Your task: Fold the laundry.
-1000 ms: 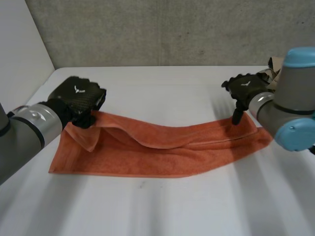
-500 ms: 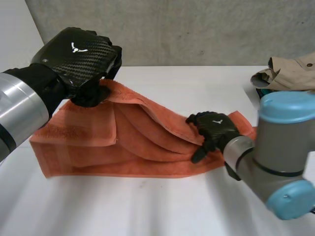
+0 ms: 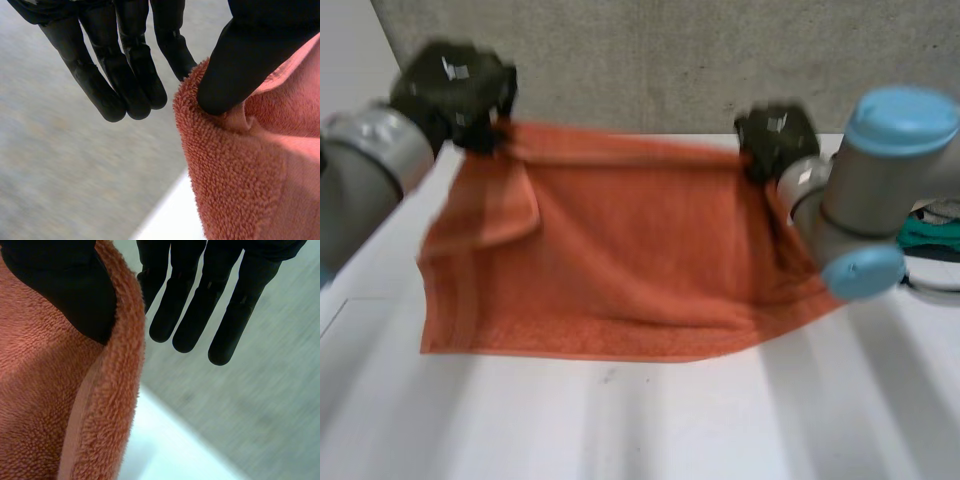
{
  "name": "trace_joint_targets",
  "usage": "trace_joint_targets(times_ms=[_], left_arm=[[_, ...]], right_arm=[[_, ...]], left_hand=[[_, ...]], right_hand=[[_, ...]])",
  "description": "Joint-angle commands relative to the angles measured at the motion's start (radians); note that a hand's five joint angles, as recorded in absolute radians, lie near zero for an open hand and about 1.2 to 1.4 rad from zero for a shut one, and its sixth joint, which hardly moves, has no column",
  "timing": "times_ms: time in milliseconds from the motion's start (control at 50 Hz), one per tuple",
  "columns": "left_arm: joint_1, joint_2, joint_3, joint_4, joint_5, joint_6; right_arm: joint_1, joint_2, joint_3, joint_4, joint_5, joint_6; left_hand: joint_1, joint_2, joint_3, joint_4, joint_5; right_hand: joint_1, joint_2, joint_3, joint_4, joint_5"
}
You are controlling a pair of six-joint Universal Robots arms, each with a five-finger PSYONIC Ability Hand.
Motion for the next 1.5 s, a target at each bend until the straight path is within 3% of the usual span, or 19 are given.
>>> trace_joint_targets(times_ms=[20, 120, 220, 400, 580, 740, 960, 1040, 1140, 1180, 1200, 1220, 1320, 1380, 1500], left_arm=[[-0.003, -0.201, 0.591, 0.045, -0.156, -0.044], [0.000, -0.232, 0.806, 0.030, -0.208, -0.113], [0.016, -0.189, 0.738, -0.016, -0.167, -0.165], [0.090, -0.075, 0.256, -0.016, -0.047, -0.233], [0.148, -0.121, -0.210, 0.126, 0.030, -0.133], [0.164, -0.173, -0.283, 0.140, 0.039, -0.012], [0.204, -0.169, -0.281, 0.096, 0.044, 0.010], [0.207, -0.175, -0.283, 0.094, 0.045, 0.016], [0.207, -0.173, -0.292, 0.088, 0.045, 0.016], [0.208, -0.170, -0.300, 0.085, 0.042, 0.019], [0.211, -0.170, -0.306, 0.083, 0.042, 0.023], [0.213, -0.170, -0.309, 0.080, 0.041, 0.029], [0.222, -0.150, -0.333, 0.042, 0.034, 0.097], [0.230, -0.107, -0.362, -0.009, 0.031, 0.140], [0.227, -0.041, -0.393, -0.153, 0.030, 0.217]], right_arm=[[-0.037, -0.008, -0.401, -0.071, -0.002, -0.089], [-0.058, -0.046, -0.507, -0.119, -0.015, -0.091], [-0.064, -0.104, -0.418, -0.069, -0.062, -0.090], [-0.086, -0.264, -0.004, 0.051, -0.179, -0.079], [-0.092, -0.235, 0.364, 0.062, -0.234, -0.074], [-0.109, -0.088, 0.375, 0.065, -0.214, -0.056], [-0.144, -0.049, 0.352, 0.139, -0.058, 0.105], [-0.153, -0.046, 0.351, 0.148, 0.005, 0.160], [-0.179, -0.054, 0.349, 0.197, 0.051, 0.162], [-0.190, -0.058, 0.349, 0.230, 0.048, 0.159], [-0.202, -0.070, 0.349, 0.266, 0.036, 0.154], [-0.209, -0.078, 0.349, 0.284, 0.025, 0.150], [-0.238, -0.155, 0.384, 0.388, -0.119, 0.006], [-0.259, -0.225, 0.413, 0.483, -0.212, -0.195], [-0.317, -0.301, 0.469, 0.764, -0.191, -0.600]], left_hand=[[0.238, 0.199, 0.207, 0.199, 0.244], [0.238, 0.199, 0.207, 0.199, 0.244], [0.238, 0.199, 0.207, 0.199, 0.244], [0.238, 0.199, 0.207, 0.199, 0.244], [0.238, 0.199, 0.207, 0.199, 0.244], [0.238, 0.199, 0.207, 0.199, 0.244], [0.238, 0.199, 0.207, 0.199, 0.244], [0.238, 0.199, 0.207, 0.199, 0.244], [0.238, 0.199, 0.207, 0.199, 0.244], [0.238, 0.199, 0.207, 0.199, 0.244], [0.238, 0.199, 0.207, 0.199, 0.244], [0.238, 0.199, 0.207, 0.199, 0.244], [0.238, 0.199, 0.207, 0.199, 0.244], [0.238, 0.199, 0.207, 0.199, 0.244], [0.238, 0.199, 0.207, 0.199, 0.244]], right_hand=[[0.257, 0.218, 0.208, 0.199, 0.227], [0.257, 0.218, 0.208, 0.199, 0.227], [0.257, 0.218, 0.208, 0.199, 0.227], [0.257, 0.218, 0.208, 0.199, 0.227], [0.257, 0.218, 0.208, 0.199, 0.227], [0.219, 0.179, 0.170, 0.161, 0.189], [-0.512, -0.551, -0.561, -0.570, -0.542], [-0.530, -0.569, -0.579, -0.588, -0.560], [-0.425, -0.464, -0.474, -0.483, -0.455], [-0.100, -0.140, -0.150, -0.159, -0.131], [0.254, 0.214, 0.204, 0.195, 0.223], [0.257, 0.218, 0.208, 0.199, 0.227], [0.257, 0.218, 0.208, 0.199, 0.227], [0.257, 0.218, 0.208, 0.199, 0.227], [0.257, 0.218, 0.208, 0.199, 0.227]])
